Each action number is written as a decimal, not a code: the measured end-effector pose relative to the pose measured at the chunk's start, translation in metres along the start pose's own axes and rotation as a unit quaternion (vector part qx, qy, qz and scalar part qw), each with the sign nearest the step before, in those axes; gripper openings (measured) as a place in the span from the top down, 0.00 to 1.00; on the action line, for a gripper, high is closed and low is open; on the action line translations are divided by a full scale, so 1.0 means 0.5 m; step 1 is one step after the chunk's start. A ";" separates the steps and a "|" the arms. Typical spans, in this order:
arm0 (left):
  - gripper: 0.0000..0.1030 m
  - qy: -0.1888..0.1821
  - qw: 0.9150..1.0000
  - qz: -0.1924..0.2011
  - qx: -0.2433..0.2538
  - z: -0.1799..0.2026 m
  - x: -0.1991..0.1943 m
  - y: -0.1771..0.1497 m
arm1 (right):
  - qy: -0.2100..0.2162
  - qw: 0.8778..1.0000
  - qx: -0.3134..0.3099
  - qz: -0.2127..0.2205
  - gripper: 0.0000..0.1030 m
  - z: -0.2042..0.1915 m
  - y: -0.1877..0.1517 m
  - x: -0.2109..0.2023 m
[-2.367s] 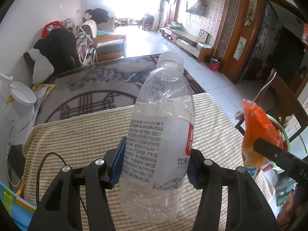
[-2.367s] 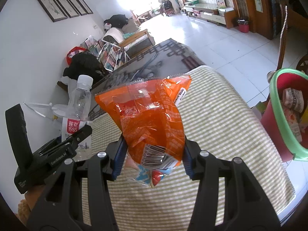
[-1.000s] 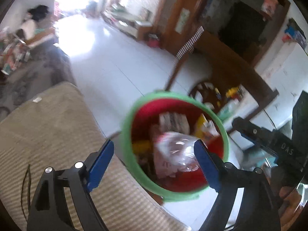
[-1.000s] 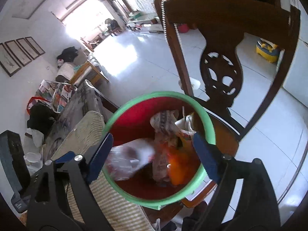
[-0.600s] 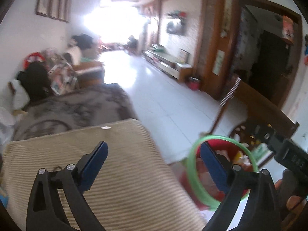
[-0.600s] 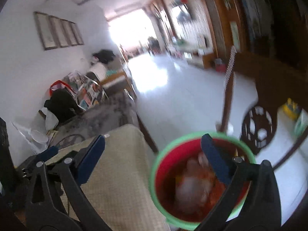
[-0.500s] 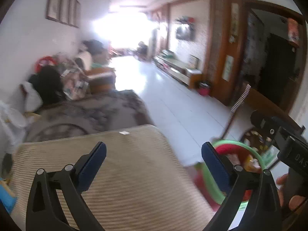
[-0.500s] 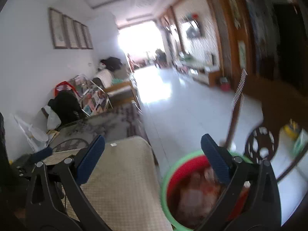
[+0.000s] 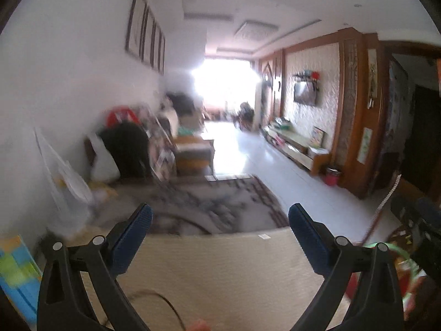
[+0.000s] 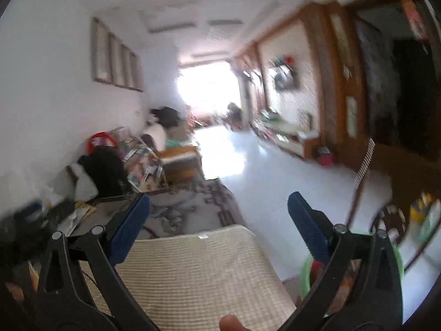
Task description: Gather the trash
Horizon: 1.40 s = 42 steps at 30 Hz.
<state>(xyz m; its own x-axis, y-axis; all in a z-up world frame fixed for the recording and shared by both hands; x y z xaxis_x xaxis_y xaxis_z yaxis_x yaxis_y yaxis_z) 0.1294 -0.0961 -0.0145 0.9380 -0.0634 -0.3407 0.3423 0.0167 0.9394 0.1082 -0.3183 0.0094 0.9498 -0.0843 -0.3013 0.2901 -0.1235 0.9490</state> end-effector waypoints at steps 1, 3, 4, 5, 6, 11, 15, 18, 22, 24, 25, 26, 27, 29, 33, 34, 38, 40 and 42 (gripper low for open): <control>0.08 0.004 1.000 -0.002 0.010 -0.003 -0.003 0.007 | -0.001 1.000 0.007 -0.009 0.04 -0.011 -0.005 -0.002; 0.08 0.006 1.000 -0.015 0.022 -0.024 -0.001 0.012 | 0.011 0.999 0.033 -0.032 0.04 -0.036 -0.014 -0.010; 0.08 0.004 1.000 -0.018 0.022 -0.027 -0.002 0.013 | 0.014 0.998 0.045 -0.046 0.04 -0.049 -0.022 -0.012; 0.08 0.000 1.000 -0.021 0.021 -0.036 -0.004 0.014 | 0.011 0.997 0.049 -0.055 0.04 -0.057 -0.028 -0.015; 0.08 -0.007 1.000 -0.020 0.019 -0.045 -0.007 0.014 | 0.007 0.997 0.050 -0.063 0.04 -0.064 -0.033 -0.015; 0.08 -0.044 0.998 -0.033 0.016 -0.075 -0.019 0.007 | -0.001 0.995 0.058 -0.081 0.04 -0.094 -0.049 -0.035; 0.08 -0.043 0.998 -0.051 0.009 -0.097 -0.025 0.001 | 0.000 0.994 0.063 -0.087 0.04 -0.113 -0.045 -0.052; 0.08 -0.049 0.997 -0.063 0.002 -0.109 -0.033 -0.004 | -0.001 0.995 0.057 -0.086 0.04 -0.128 -0.045 -0.054; 0.08 -0.053 0.996 -0.075 -0.007 -0.120 -0.035 -0.010 | -0.002 0.995 0.051 -0.081 0.04 -0.141 -0.040 -0.065; 0.08 -0.054 0.995 -0.077 -0.013 -0.128 -0.036 -0.015 | -0.003 0.996 0.050 -0.080 0.04 -0.144 -0.040 -0.069; 0.08 -0.053 0.995 -0.078 -0.015 -0.131 -0.037 -0.018 | -0.002 0.995 0.050 -0.081 0.04 -0.146 -0.041 -0.068; 0.08 -0.052 0.995 -0.079 -0.017 -0.133 -0.038 -0.020 | -0.002 0.995 0.049 -0.082 0.04 -0.146 -0.042 -0.069; 0.08 -0.052 0.995 -0.080 -0.017 -0.133 -0.039 -0.021 | -0.001 0.995 0.048 -0.083 0.04 -0.148 -0.045 -0.071; 0.08 -0.050 0.995 -0.082 -0.018 -0.137 -0.041 -0.025 | 0.000 0.995 0.047 -0.083 0.04 -0.151 -0.044 -0.074; 0.08 -0.048 0.995 -0.084 -0.021 -0.140 -0.043 -0.028 | 0.001 0.995 0.043 -0.086 0.04 -0.157 -0.046 -0.076; 0.08 -0.047 0.995 -0.084 -0.022 -0.136 -0.046 -0.028 | 0.002 0.995 0.043 -0.087 0.04 -0.158 -0.046 -0.076; 0.08 -0.045 0.995 -0.084 -0.025 -0.139 -0.047 -0.031 | 0.003 0.995 0.042 -0.088 0.04 -0.158 -0.045 -0.076; 0.08 -0.043 0.995 -0.084 -0.025 -0.138 -0.048 -0.032 | 0.004 0.995 0.044 -0.089 0.04 -0.159 -0.046 -0.076; 0.08 -0.043 0.995 -0.085 -0.025 -0.138 -0.048 -0.031 | 0.005 0.995 0.045 -0.091 0.04 -0.157 -0.047 -0.075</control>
<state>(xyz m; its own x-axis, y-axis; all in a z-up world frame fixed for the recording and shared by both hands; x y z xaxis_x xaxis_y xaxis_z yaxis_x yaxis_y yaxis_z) 0.1051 -0.0261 -0.0236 0.8594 -0.1543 -0.4874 0.4993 0.0482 0.8651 0.0749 -0.2348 0.0055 0.8838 -0.0418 -0.4660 0.4463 -0.2236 0.8665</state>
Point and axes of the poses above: each gripper's, at about its wrist camera, not at the fingertips, and x roughly the way its jaws point, z to its right, y to its top, the point moved 10 cm from there along x, roughly the way its jaws point, and after that the axes turned 10 degrees about -y, right-handed, at the moved point
